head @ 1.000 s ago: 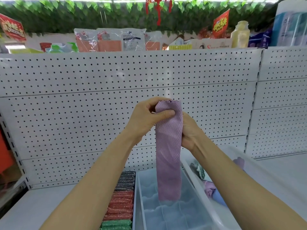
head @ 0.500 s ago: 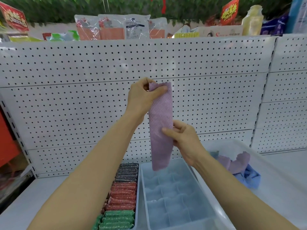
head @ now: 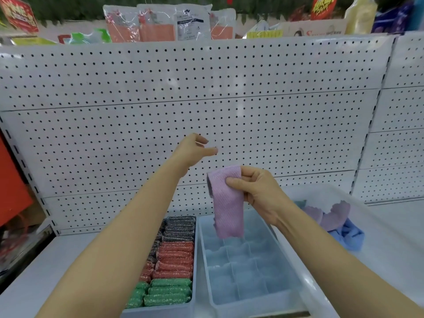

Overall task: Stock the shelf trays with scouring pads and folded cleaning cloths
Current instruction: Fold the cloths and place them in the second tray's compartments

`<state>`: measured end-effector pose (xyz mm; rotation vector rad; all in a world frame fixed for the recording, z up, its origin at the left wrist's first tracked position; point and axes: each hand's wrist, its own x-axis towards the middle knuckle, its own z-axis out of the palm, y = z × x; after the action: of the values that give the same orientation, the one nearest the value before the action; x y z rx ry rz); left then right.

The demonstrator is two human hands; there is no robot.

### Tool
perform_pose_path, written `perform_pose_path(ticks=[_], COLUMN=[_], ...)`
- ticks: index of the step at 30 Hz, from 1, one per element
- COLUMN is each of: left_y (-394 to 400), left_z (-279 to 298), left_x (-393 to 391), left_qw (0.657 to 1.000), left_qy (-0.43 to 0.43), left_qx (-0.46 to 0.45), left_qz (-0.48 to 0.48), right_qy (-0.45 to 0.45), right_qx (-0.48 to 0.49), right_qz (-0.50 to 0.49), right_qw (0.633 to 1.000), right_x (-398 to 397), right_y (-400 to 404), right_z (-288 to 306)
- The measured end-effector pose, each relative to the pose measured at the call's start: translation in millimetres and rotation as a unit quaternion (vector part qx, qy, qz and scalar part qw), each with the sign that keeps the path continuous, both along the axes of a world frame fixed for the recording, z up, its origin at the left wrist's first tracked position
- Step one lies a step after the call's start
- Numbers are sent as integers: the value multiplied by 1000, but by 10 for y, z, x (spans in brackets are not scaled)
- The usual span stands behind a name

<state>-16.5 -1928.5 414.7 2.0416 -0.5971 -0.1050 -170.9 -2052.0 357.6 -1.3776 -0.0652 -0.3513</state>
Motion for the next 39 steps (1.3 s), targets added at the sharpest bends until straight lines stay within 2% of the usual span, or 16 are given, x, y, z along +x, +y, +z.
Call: perform_pose_path(ticks=[2,4,6,8,12,16,20,23,25,28,35,39], left_y=[83,175,251,284,263,289,315,363,384,359,284,330], left_z=[26,79,122,126,71,62,71,115,144,142,-15,-9], left_x=[-96,-240,-393,-493,-514,-514,-507,-477,-450,-408,-286,-397], left_qw=[998,989,970,962,979,980,987,988,987,990,993,983], left_qy=[-27,-26,1,-16,-61,-62,-68,-59,-50,-48,-52,-83], left_qx=[-19,-30,2,55,38,30,13,-18,-36,-62,-86,-121], left_qz=[-46,-145,-241,-268,-192,-186,-144,-142,-146,-117,-59,-114], right_qy=[7,15,20,15,-7,5,19,29,36,50,59,66], right_qx=[11,20,13,10,32,-9,-7,-71,-95,-78,-26,40], right_qz=[3,7,7,12,17,-46,-103,-151,-90,-15,-12,-27], right_qw=[1000,1000,1000,1000,999,999,995,986,991,996,998,997], right_x=[21,47,75,87,105,153,162,184,199,244,300,364], right_y=[-15,-25,-33,-30,4,53,95,43,27,73,160,107], right_z=[10,16,26,58,133,121,78,27,-19,-122,-213,-208])
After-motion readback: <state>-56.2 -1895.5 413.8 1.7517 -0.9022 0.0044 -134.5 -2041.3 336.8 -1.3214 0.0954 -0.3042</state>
